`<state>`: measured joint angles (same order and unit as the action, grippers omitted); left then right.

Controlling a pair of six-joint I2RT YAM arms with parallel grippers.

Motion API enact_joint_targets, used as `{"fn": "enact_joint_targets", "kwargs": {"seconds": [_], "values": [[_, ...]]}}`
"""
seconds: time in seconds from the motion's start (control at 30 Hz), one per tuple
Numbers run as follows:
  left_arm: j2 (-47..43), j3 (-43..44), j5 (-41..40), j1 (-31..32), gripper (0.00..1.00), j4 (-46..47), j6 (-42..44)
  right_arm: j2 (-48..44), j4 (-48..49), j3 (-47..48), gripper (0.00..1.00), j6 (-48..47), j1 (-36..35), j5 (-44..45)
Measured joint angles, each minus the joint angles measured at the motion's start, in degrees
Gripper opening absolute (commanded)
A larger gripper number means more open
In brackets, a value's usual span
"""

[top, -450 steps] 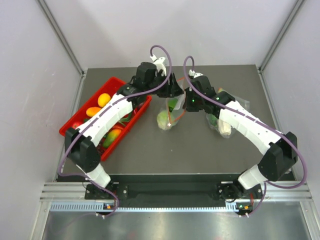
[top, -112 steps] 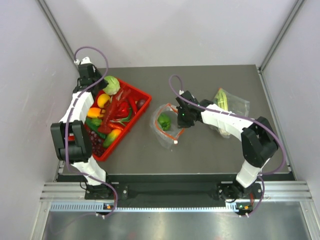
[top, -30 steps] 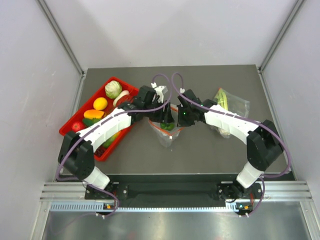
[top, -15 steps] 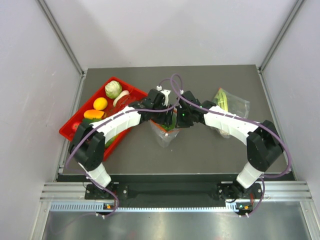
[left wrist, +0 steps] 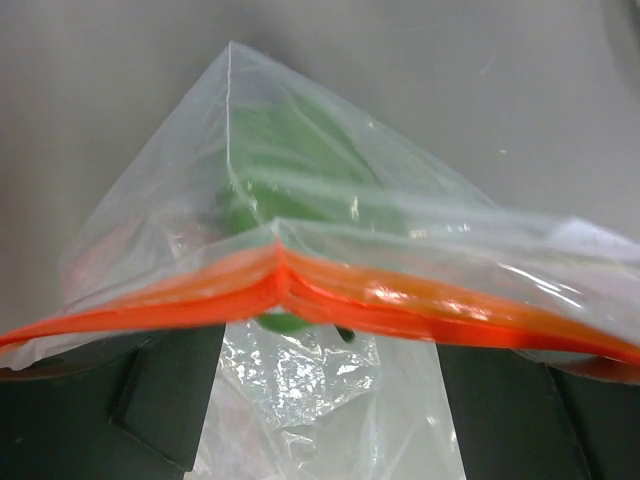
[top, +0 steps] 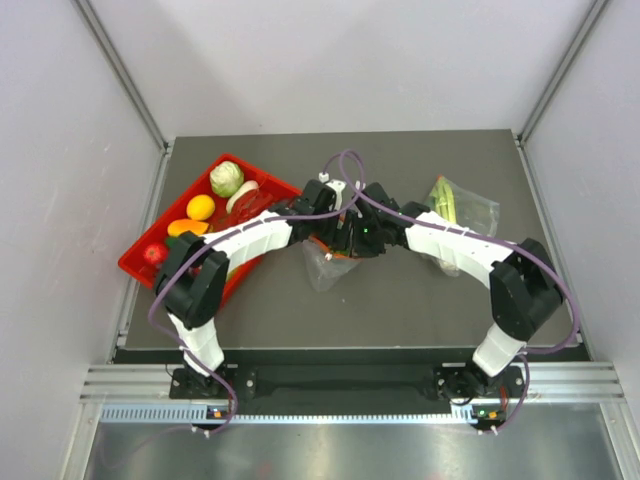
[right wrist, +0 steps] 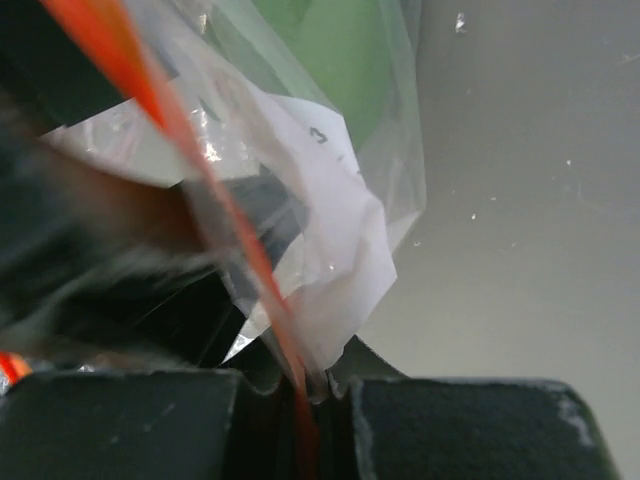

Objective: Open the zip-top bag and remove the fake food

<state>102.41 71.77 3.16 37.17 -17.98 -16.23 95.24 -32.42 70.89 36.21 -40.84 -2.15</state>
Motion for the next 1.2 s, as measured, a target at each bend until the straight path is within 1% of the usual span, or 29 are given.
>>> {"fn": "enact_joint_targets", "kwargs": {"seconds": [0.1, 0.17, 0.23, 0.27, 0.33, 0.37, 0.47, 0.53, 0.73, 0.97, 1.2], "values": [[1.9, 0.2, 0.0, 0.0, 0.86, 0.2, 0.4, 0.5, 0.0, 0.0, 0.0, 0.0, 0.0, -0.2], [2.9, 0.2, 0.0, 0.0, 0.81, 0.2, 0.8, 0.8, 0.0, 0.0, 0.0, 0.0, 0.0, -0.3], [3.9, 0.2, 0.0, 0.0, 0.7, 0.3, 1.3, 1.2, 0.0, 0.0, 0.0, 0.0, 0.0, -0.5], [4.1, 0.2, 0.0, 0.0, 0.55, 0.4, 1.5, 1.4, 0.0, 0.0, 0.0, 0.0, 0.0, -0.5], [4.1, 0.5, -0.3, -0.1, 0.41, 0.2, 1.4, 1.7, 0.0, 0.2, 0.0, 0.0, 0.0, -0.6], [4.2, 0.6, -0.3, -0.2, 0.33, 0.2, 1.8, 1.7, 0.0, 0.2, 0.0, 0.0, 0.0, -0.6], [4.2, 0.7, -0.5, -0.3, 0.27, 0.2, 2.4, 1.8, -0.3, 0.7, 0.0, 0.0, 0.0, -0.5], [4.2, 0.7, -0.4, -0.3, 0.25, 0.0, 2.8, 1.9, -0.5, 1.0, 0.0, 0.0, 0.0, -0.4], [1.9, 0.3, 2.3, -0.4, 0.25, -2.7, 4.2, 2.0, -1.5, 1.6, 0.0, 0.0, 0.3, 0.5], [-5.0, -0.6, 9.9, -0.3, 0.25, -8.8, 7.5, 2.0, -2.1, 2.0, 0.0, -0.2, 2.5, 1.8], [-7.4, -1.4, 15.1, -0.3, 0.25, -13.9, 11.0, 2.0, -2.8, 2.7, 0.0, -0.5, 5.0, 2.2]]}}
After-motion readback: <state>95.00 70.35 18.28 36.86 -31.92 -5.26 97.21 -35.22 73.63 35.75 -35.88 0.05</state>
